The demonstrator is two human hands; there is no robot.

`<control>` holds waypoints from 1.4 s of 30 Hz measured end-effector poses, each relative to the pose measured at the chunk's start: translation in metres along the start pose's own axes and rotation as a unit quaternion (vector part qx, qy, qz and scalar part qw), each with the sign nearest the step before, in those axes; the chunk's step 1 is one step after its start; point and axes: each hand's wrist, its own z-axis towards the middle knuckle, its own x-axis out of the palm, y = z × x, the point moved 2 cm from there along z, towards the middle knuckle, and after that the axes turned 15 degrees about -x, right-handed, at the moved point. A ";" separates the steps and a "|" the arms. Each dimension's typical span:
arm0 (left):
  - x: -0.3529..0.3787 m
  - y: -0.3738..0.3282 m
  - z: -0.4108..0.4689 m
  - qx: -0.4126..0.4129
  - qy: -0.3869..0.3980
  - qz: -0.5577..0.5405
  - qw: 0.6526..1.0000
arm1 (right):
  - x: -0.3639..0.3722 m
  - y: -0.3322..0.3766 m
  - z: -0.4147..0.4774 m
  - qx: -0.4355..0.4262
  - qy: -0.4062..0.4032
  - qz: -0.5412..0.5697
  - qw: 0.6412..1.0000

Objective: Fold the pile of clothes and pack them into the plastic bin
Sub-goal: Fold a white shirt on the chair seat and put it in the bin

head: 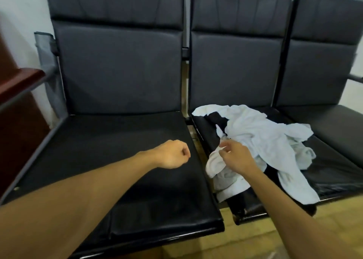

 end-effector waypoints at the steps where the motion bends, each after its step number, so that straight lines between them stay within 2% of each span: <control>1: 0.007 -0.007 0.011 0.007 0.003 -0.002 1.000 | -0.006 -0.009 0.001 0.015 -0.025 0.005 1.000; 5: 0.035 -0.038 0.049 0.033 -0.014 -0.042 0.998 | -0.029 -0.039 0.006 0.047 -0.070 -0.018 0.996; 11: 0.076 -0.066 0.085 -0.019 0.011 -0.096 0.995 | -0.034 -0.071 0.006 0.076 -0.117 -0.158 0.977; 16: 0.081 -0.066 0.089 -0.036 -0.047 -0.232 0.971 | -0.036 -0.086 0.006 0.110 -0.171 -0.059 0.977; 19: 0.070 -0.064 0.081 -0.016 -0.074 -0.283 0.956 | -0.037 -0.084 0.003 0.105 -0.166 -0.065 0.978; 22: 0.058 -0.061 0.066 0.005 -0.094 -0.294 0.951 | -0.044 -0.070 0.003 0.072 -0.212 -0.062 0.973; 25: 0.051 -0.057 0.051 0.001 -0.077 -0.267 0.961 | -0.054 -0.040 0.001 -0.015 -0.280 -0.058 0.958; 27: 0.048 -0.055 0.040 0.007 -0.048 -0.241 0.969 | -0.058 -0.019 -0.004 -0.047 -0.320 0.022 0.946; 29: 0.041 -0.053 0.028 0.009 -0.039 -0.263 0.964 | -0.057 -0.003 -0.007 -0.024 -0.316 0.103 0.943; 31: 0.033 -0.051 0.015 -0.009 -0.022 -0.354 0.935 | -0.052 0.012 -0.009 -0.017 -0.293 0.165 0.941; 35: 0.021 -0.038 -0.014 -0.047 0.089 -0.565 0.819 | -0.036 0.051 -0.015 -0.051 -0.241 0.309 0.919; 39: 0.017 -0.007 -0.035 -0.034 0.190 -0.653 0.733 | -0.012 0.100 -0.028 -0.090 -0.128 0.433 0.887; 40: 0.016 0.001 -0.040 -0.025 0.187 -0.672 0.716 | -0.006 0.110 -0.030 -0.095 -0.094 0.464 0.876; 42: 0.013 0.016 -0.052 -0.027 0.117 -0.699 0.705 | 0.007 0.123 -0.032 -0.094 -0.043 0.490 0.866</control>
